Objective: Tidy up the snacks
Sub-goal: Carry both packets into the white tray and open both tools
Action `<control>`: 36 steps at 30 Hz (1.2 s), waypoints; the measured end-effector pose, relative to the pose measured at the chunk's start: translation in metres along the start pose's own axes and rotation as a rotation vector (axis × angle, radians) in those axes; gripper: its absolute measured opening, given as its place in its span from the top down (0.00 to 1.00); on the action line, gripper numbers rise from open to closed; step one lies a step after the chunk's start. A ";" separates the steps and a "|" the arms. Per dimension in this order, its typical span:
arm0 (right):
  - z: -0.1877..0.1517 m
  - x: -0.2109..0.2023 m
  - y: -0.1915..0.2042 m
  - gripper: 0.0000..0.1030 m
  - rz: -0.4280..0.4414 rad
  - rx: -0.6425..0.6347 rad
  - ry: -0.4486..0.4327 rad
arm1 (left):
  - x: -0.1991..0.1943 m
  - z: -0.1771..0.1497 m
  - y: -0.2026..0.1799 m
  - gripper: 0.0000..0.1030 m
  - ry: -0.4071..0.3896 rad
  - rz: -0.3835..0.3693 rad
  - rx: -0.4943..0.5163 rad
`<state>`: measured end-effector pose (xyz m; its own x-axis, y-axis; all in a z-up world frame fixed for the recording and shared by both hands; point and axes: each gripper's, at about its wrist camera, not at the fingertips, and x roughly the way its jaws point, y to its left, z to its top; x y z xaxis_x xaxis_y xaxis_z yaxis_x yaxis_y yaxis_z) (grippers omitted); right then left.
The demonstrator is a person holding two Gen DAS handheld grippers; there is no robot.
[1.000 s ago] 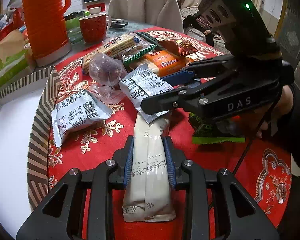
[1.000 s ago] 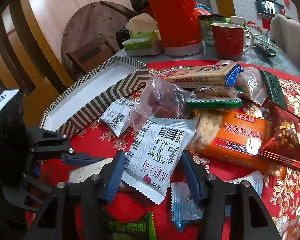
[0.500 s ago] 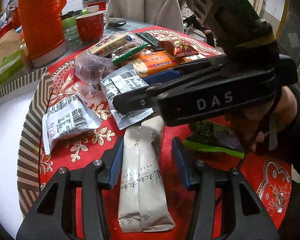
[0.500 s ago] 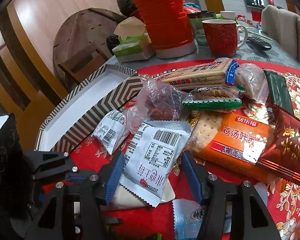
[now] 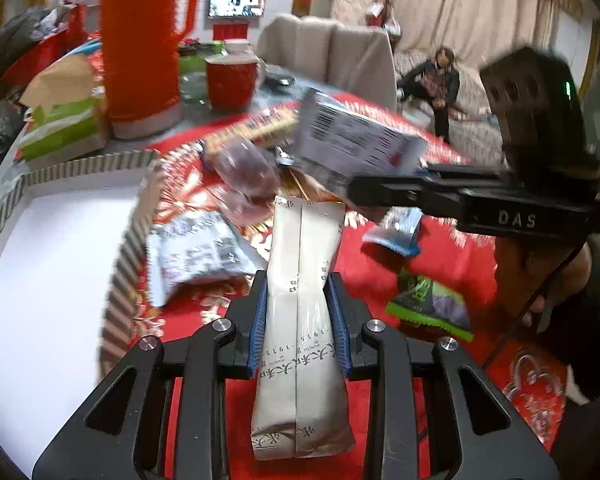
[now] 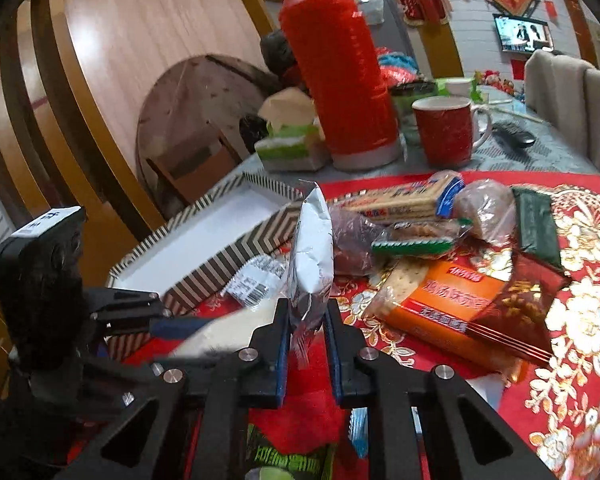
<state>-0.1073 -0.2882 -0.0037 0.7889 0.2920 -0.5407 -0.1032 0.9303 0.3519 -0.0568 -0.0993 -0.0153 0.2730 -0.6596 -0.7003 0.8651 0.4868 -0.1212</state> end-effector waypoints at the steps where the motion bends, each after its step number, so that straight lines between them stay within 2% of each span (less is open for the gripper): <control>1: 0.000 -0.004 0.000 0.85 0.009 0.008 -0.012 | -0.006 -0.001 0.005 0.73 -0.014 -0.008 -0.019; 4: 0.004 -0.011 -0.001 0.85 0.026 0.033 -0.030 | -0.020 0.001 0.018 0.73 -0.055 -0.011 -0.077; 6: 0.010 -0.010 0.003 0.85 0.049 0.042 -0.017 | -0.034 0.005 0.036 0.73 -0.109 0.001 -0.151; 9: 0.021 0.001 0.014 0.85 0.075 0.054 0.033 | -0.055 0.005 0.067 0.73 -0.193 0.055 -0.286; 11: 0.034 0.017 0.030 0.85 0.081 0.050 0.093 | -0.065 0.001 0.087 0.73 -0.219 0.136 -0.363; 14: 0.044 0.039 0.056 0.85 0.097 0.020 0.157 | -0.072 -0.010 0.109 0.73 -0.222 0.234 -0.438; 16: 0.052 0.059 0.075 0.85 0.093 -0.008 0.193 | -0.074 -0.016 0.114 0.73 -0.203 0.336 -0.450; 18: 0.057 0.084 0.093 0.85 0.074 -0.042 0.225 | -0.070 -0.018 0.119 0.73 -0.182 0.405 -0.463; 22: 0.058 0.123 0.111 0.85 0.055 -0.067 0.258 | -0.064 -0.030 0.124 0.73 -0.150 0.473 -0.479; 28: 0.063 0.160 0.120 0.85 0.030 -0.077 0.284 | -0.062 -0.035 0.133 0.72 -0.129 0.496 -0.517; 31: 0.062 0.175 0.120 0.85 0.033 -0.081 0.326 | -0.061 -0.033 0.136 0.72 -0.121 0.494 -0.543; 36: 0.062 0.166 0.107 0.78 0.034 -0.046 0.313 | -0.063 -0.034 0.137 0.67 -0.124 0.496 -0.556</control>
<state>0.0497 -0.1536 -0.0083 0.5608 0.3705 -0.7404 -0.1593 0.9259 0.3426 0.0302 0.0280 -0.0115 0.6488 -0.3315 -0.6849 0.2974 0.9390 -0.1727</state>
